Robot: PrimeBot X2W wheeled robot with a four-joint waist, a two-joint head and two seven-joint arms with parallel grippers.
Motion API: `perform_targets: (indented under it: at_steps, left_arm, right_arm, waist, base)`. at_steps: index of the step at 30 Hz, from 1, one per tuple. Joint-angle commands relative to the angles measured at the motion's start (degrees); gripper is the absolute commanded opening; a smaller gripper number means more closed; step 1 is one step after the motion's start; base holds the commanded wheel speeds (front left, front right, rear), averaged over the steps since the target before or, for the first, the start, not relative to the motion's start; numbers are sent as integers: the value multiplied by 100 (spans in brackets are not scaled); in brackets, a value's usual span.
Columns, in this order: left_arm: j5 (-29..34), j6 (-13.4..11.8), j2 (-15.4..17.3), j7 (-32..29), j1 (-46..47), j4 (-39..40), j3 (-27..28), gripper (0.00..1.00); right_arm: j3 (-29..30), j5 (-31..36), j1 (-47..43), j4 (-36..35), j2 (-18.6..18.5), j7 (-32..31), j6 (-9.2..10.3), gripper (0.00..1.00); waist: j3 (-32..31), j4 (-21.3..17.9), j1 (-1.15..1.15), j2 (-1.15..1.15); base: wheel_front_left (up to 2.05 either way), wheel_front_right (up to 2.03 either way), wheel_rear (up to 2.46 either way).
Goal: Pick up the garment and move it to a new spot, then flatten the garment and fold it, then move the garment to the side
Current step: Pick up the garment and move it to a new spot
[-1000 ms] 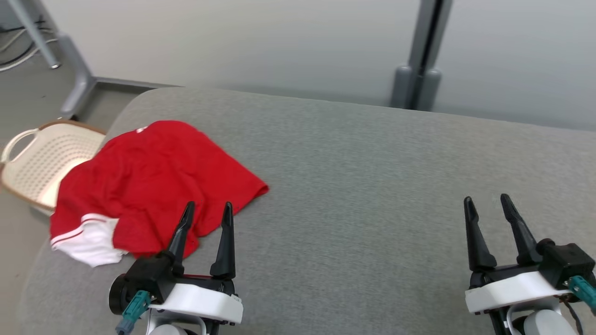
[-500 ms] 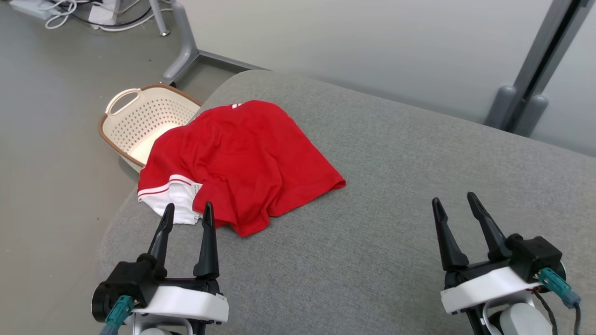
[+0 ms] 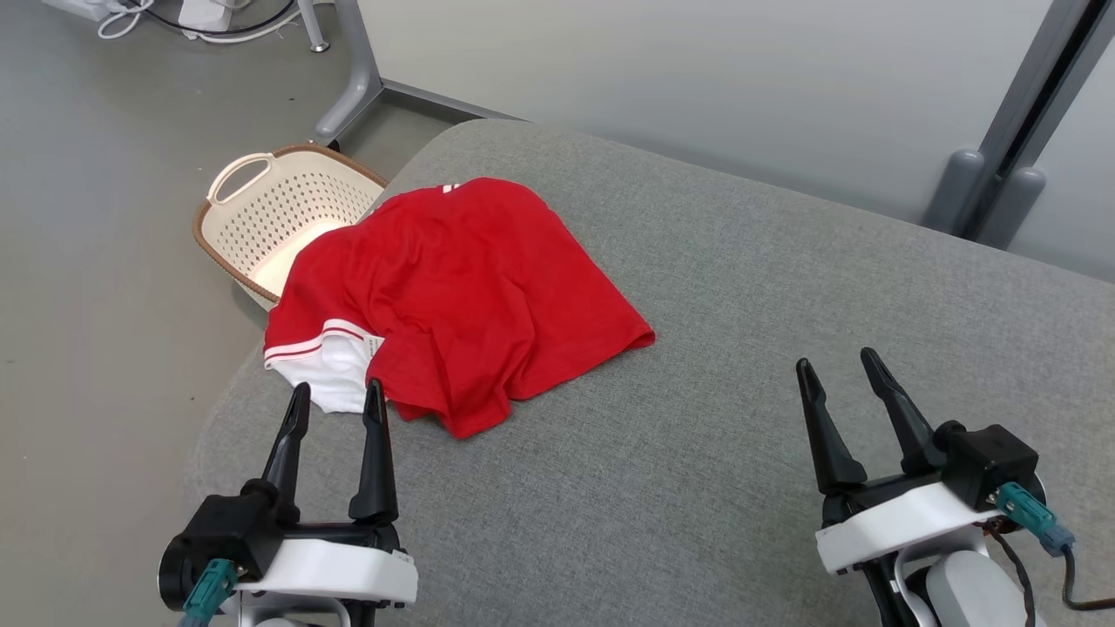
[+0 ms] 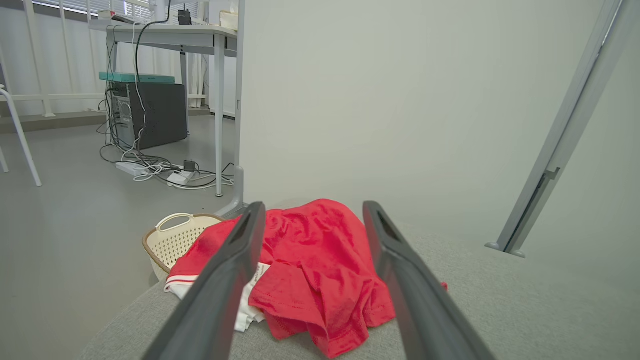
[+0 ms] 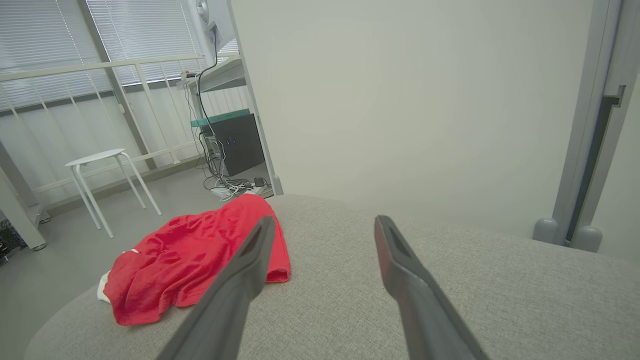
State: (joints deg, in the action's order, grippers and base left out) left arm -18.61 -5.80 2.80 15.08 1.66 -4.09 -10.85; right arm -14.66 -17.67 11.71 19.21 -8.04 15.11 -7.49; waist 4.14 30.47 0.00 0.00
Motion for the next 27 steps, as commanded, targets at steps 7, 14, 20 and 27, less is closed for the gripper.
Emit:
perform_targets:
  at_steps: [7, 14, 20, 27]
  left_arm:
    - [-25, 253, 13, 11, 96, -285, 218, 100]
    - [151, 577, 148, 11, 578, -1146, 864, 100]
    - [-22, 888, 635, -156, 1441, -2511, 1062, 100]
    - [-106, 1197, 1109, -1056, 2490, -3786, 803, 100]
  right_arm:
    - [167, -12, -163, -57, -49, 6, 0, 100]
    - [326, 140, -201, -201, -173, 5, 0, 100]
    - [410, 199, -54, -310, -318, -39, 0, 100]
    - [460, 282, 111, -579, -493, -209, 0, 100]
  waist:
    - [-54, -55, 0, 0]
    - [213, -248, 0, 0]
    - [655, -533, 0, 0]
    - [1260, -826, 0, 0]
  base:
    - [0, 0, 0]
    - [0, 0, 0]
    - [0, 0, 0]
    - [0, 0, 0]
